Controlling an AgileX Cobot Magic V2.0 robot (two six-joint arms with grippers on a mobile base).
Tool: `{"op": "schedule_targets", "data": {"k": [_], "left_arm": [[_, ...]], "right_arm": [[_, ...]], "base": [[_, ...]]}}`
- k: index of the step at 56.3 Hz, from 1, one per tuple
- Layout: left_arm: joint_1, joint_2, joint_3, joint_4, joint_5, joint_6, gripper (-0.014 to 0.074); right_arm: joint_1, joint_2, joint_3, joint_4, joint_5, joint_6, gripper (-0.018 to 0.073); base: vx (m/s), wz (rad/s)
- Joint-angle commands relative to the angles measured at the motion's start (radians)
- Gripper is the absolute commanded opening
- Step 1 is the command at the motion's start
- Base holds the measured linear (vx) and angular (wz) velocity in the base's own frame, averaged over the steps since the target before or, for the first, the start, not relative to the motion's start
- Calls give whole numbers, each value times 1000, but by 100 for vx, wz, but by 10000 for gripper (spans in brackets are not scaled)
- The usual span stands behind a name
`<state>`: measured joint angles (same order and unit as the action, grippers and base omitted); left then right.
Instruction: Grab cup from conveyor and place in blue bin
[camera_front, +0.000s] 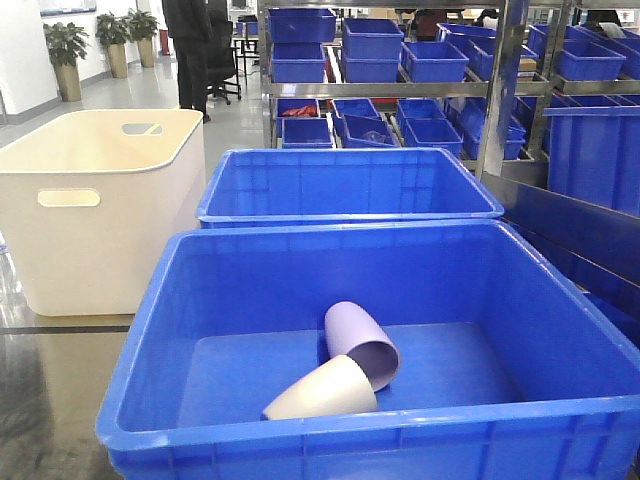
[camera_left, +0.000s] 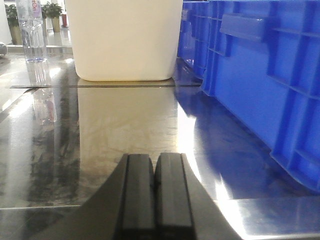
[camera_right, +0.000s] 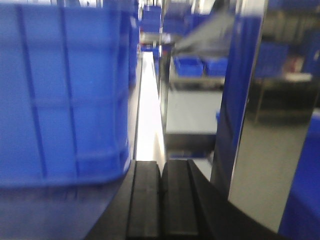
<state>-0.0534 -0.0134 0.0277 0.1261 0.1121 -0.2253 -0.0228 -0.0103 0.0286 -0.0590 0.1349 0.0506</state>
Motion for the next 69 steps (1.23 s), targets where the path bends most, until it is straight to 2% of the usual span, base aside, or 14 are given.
{"op": "schedule_targets", "data": {"k": [1,69], "left_arm": [[1,-10,11,-5,-83,-9,0],[1,-10,11,-5,-83,-9,0]], "right_arm": [[8,-11,21,-32,-39,16,-12],[15,-11,21,-32,-26,19,-9]], "base": [[0,0],[0,0]]}}
